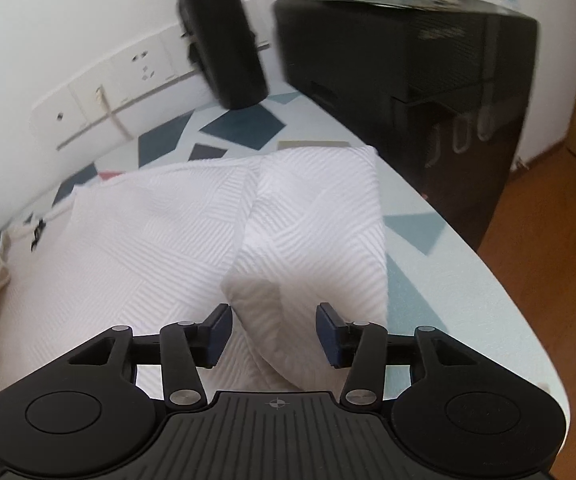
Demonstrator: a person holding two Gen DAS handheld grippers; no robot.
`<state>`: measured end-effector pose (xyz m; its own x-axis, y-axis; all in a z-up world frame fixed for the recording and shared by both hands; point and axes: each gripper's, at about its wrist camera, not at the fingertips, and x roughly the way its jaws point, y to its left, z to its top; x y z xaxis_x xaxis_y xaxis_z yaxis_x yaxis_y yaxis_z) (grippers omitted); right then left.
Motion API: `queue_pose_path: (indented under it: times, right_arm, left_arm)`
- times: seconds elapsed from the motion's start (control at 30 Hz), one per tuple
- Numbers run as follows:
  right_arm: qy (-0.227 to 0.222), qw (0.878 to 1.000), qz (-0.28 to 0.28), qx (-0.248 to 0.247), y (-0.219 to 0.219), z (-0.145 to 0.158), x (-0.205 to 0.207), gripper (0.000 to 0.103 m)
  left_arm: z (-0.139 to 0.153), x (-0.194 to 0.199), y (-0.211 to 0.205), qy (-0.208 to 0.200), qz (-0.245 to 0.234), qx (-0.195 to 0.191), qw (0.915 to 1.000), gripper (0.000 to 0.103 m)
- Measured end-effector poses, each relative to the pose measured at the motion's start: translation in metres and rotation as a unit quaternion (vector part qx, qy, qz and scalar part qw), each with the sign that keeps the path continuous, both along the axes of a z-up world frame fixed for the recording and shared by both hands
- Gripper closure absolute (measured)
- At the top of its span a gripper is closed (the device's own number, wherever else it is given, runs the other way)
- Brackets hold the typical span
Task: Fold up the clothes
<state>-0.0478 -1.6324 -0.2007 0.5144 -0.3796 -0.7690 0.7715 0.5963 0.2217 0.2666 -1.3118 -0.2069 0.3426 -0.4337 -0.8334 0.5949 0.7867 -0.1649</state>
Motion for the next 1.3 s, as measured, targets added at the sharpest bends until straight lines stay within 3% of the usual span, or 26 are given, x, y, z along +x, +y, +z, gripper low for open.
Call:
queue_pose_path:
  times: [0.1, 0.17, 0.2, 0.3, 0.47, 0.6, 0.77, 0.9, 1.13, 1.3]
  right_arm:
    - [0.021, 0.999, 0.028, -0.010, 0.000, -0.004, 0.018, 0.059]
    - [0.048, 0.998, 0.032, -0.009, -0.002, -0.010, 0.029, 0.070]
    - [0.056, 0.998, 0.027, -0.008, -0.004, -0.011, 0.031, 0.085]
    - [0.030, 0.999, -0.009, 0.007, -0.010, -0.001, 0.028, 0.093]
    - [-0.037, 0.998, -0.040, -0.030, -0.004, 0.048, 0.028, 0.094]
    - [-0.070, 0.997, -0.003, -0.037, 0.011, 0.078, 0.056, 0.094]
    - [-0.097, 0.993, 0.067, -0.030, 0.045, 0.087, 0.115, 0.094]
    - [-0.059, 0.986, 0.157, -0.024, 0.086, 0.069, 0.169, 0.094]
    - [0.049, 0.975, 0.215, 0.012, 0.134, 0.001, 0.210, 0.093]
    - [0.046, 0.973, 0.226, 0.003, 0.150, 0.004, 0.205, 0.093]
  left_arm:
    - [-0.002, 0.008, 0.013, -0.009, 0.010, 0.005, 0.9999, 0.013]
    - [-0.004, 0.015, 0.021, -0.007, 0.018, 0.004, 0.9998, 0.013]
    - [-0.006, 0.018, 0.025, -0.003, 0.021, 0.001, 0.9998, 0.013]
    - [-0.006, 0.026, 0.034, -0.004, 0.023, -0.008, 0.9997, 0.013]
    - [-0.006, 0.040, 0.049, -0.024, 0.025, -0.013, 0.9993, 0.013]
    - [-0.010, 0.052, 0.061, -0.024, 0.031, -0.029, 0.9988, 0.013]
    - [-0.010, 0.057, 0.073, -0.013, 0.027, -0.064, 0.9975, 0.013]
    - [-0.013, 0.059, 0.082, -0.009, 0.022, -0.069, 0.9973, 0.013]
    - [-0.017, 0.060, 0.087, -0.006, 0.001, -0.067, 0.9977, 0.013]
    - [-0.014, 0.063, 0.087, 0.015, -0.006, -0.087, 0.9961, 0.013]
